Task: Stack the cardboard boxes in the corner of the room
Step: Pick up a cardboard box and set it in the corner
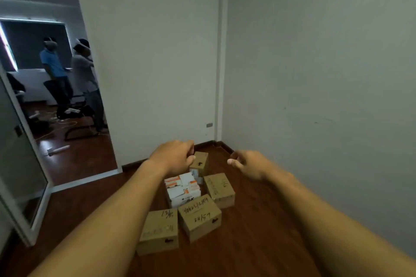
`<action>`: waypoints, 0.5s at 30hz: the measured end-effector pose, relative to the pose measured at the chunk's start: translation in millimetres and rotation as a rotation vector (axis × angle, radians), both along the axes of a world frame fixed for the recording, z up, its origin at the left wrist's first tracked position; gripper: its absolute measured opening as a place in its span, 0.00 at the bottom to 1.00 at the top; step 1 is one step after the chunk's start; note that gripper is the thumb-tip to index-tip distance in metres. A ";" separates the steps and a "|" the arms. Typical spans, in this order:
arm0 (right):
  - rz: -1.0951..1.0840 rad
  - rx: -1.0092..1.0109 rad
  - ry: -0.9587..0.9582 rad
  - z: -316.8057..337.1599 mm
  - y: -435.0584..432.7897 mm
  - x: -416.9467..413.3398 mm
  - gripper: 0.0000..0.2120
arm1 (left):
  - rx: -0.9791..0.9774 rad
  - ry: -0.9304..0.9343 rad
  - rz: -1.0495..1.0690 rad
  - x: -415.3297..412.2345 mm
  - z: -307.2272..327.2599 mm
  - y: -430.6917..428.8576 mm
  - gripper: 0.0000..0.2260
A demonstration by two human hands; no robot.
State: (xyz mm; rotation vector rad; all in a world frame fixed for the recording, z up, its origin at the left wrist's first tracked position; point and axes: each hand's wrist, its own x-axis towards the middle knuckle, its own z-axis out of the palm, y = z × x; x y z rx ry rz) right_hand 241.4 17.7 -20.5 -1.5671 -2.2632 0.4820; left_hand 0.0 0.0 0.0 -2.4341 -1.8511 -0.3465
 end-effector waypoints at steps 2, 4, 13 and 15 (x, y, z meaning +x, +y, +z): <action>-0.021 -0.017 0.019 -9.7 17.5 -3.2 0.18 | 0.021 -0.019 0.007 -5.8 -10.0 20.4 0.06; -0.031 -0.025 0.015 -17.6 33.5 2.3 0.18 | 0.022 -0.008 0.016 -4.8 -20.4 41.1 0.05; -0.153 -0.007 0.065 -46.1 139.3 98.8 0.18 | -0.084 -0.055 -0.070 86.9 -49.8 163.2 0.02; -0.170 -0.002 0.091 -56.6 166.3 125.4 0.18 | -0.131 -0.066 -0.064 108.8 -61.5 192.5 0.02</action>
